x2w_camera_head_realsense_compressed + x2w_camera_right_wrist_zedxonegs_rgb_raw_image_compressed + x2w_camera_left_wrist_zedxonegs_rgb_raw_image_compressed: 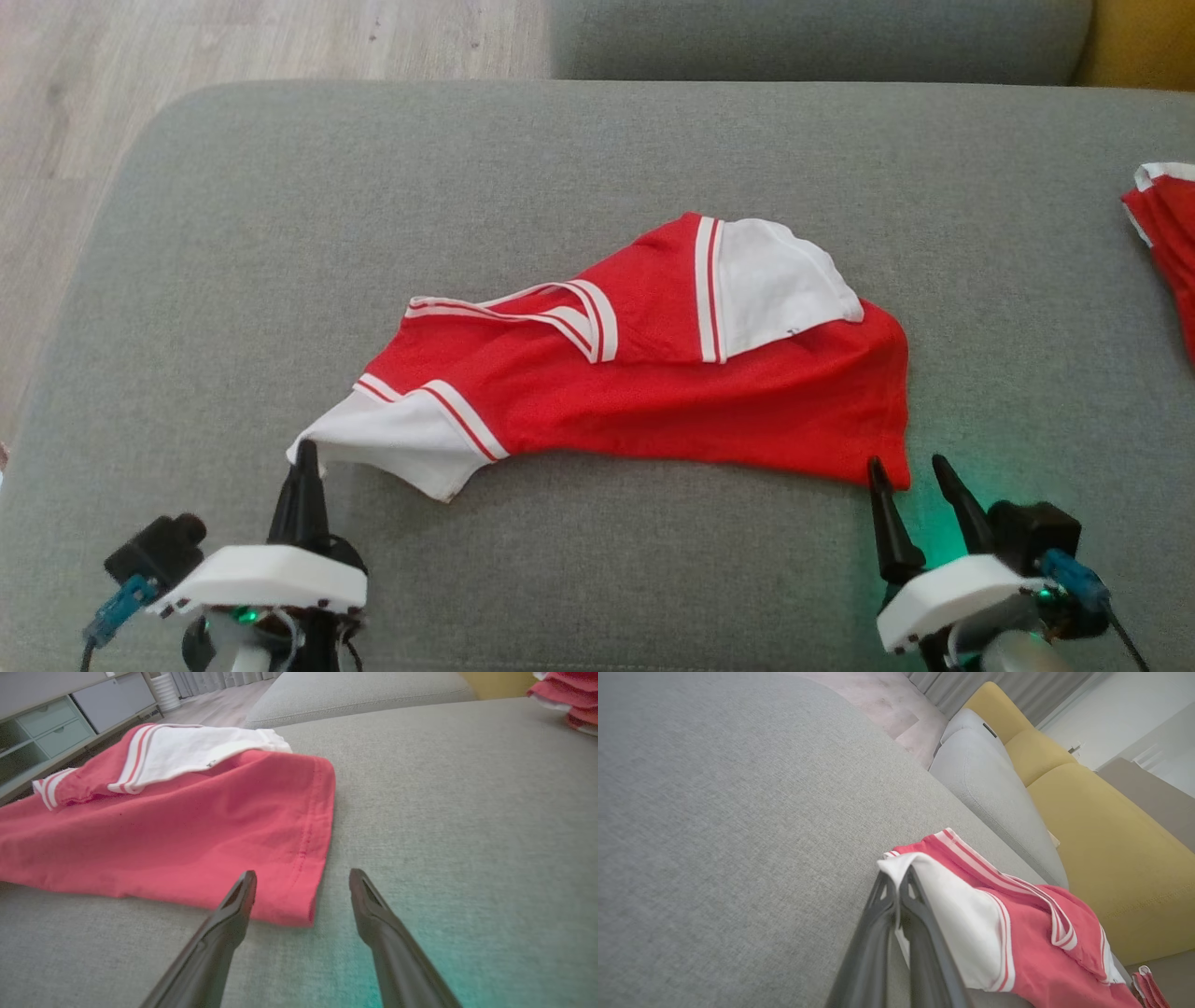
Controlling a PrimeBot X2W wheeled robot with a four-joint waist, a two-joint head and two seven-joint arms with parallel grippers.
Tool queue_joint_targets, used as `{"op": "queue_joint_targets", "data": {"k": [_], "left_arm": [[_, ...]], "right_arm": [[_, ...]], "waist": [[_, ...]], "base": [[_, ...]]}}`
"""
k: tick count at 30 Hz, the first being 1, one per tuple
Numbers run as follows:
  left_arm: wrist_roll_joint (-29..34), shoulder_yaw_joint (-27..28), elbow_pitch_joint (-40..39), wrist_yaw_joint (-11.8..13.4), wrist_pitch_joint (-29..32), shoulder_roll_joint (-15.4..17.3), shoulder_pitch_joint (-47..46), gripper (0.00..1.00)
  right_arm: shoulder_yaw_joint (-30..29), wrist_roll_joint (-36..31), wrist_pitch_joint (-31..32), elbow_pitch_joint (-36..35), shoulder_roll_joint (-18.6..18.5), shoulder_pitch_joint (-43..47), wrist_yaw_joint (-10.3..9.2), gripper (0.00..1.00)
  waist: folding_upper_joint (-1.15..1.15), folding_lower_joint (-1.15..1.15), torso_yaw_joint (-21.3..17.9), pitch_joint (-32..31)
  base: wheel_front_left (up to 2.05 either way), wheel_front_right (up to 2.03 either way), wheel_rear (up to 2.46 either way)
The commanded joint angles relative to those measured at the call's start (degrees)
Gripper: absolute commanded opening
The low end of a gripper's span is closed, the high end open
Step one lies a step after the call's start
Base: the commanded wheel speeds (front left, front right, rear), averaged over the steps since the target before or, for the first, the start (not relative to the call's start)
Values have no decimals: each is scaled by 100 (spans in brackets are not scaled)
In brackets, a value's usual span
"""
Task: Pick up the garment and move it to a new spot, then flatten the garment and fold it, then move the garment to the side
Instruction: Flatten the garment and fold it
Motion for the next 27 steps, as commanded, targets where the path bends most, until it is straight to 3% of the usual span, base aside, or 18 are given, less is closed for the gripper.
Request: {"op": "queue_joint_targets", "data": {"k": [1, 2, 4, 6, 9, 16, 21, 27], "left_arm": [[54, 140, -187, -10, -35, 53, -248, 0], [63, 123, -189, -10, -36, 44, -258, 0], [77, 98, -189, -12, -36, 32, -278, 0], [85, 81, -187, -13, -36, 25, -295, 0], [94, 68, -185, -11, -36, 23, -310, 0], [-55, 237, -491, -184, -36, -1, -272, 0], [-787, 486, -1555, -467, 118, -54, -538, 0], [-1370, 661, -2795, -334, 751, 83, -1386, 0]], "right_arm": [[179, 101, -22, -77, -16, -223, 37, 100], [216, 181, -11, -12, -15, -260, 37, 97], [270, 279, -2, 102, -14, -316, 37, 80], [327, 388, 28, 220, -13, -353, 37, 42], [370, 507, 31, 363, -13, -399, 37, 0], [349, 492, -164, 126, -12, -413, 37, 0], [79, 545, -226, -1095, -12, -443, 37, 0], [-84, 579, 73, -2635, -148, -894, 37, 0]], "waist": [[0, -1, 6, 10], [0, -1, 13, 17], [0, -1, 21, 28], [0, -1, 22, 34], [0, -1, 16, 29], [0, -1, -93, -259], [0, -1, -251, -624], [0, -1, -443, -855]], "base": [[0, 0, 0], [0, 0, 0], [0, 0, 0], [0, 0, 0], [0, 0, 0], [0, 0, 0], [0, 0, 0], [0, 0, 0]]}}
